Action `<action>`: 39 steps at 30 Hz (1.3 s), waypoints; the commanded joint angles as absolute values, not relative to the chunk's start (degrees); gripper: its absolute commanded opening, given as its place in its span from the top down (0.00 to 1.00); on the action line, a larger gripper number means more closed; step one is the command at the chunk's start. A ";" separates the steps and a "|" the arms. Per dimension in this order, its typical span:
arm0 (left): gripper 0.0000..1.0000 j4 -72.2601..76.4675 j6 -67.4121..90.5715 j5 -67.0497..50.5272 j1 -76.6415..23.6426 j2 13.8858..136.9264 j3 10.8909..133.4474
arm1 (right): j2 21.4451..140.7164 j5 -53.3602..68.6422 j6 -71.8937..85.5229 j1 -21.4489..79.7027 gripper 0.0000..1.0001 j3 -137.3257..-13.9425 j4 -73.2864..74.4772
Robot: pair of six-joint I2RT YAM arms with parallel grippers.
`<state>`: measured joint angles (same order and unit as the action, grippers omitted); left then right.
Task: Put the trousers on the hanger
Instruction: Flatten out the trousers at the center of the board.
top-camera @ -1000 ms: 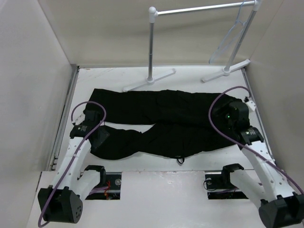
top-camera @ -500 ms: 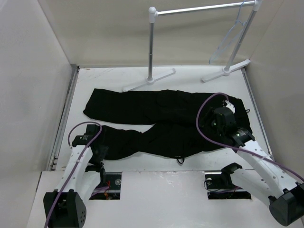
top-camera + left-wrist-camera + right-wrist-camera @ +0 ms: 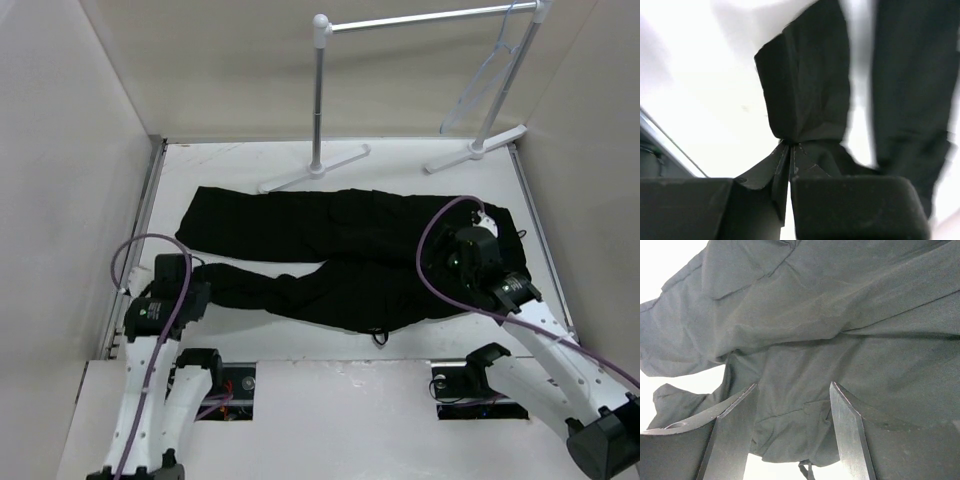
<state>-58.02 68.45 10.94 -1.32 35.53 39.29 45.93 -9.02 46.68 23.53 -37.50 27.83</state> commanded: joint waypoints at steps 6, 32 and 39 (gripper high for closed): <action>0.97 -60.94 65.84 18.10 -3.91 46.11 55.97 | 51.14 -8.53 44.12 22.81 0.32 -40.07 24.26; 0.60 -43.67 52.11 12.75 9.01 62.25 48.81 | 45.44 -4.84 41.66 25.26 0.87 -38.41 25.84; 0.53 -36.68 53.70 10.29 10.33 59.58 36.84 | 45.52 -2.65 40.43 27.29 0.77 -37.88 24.96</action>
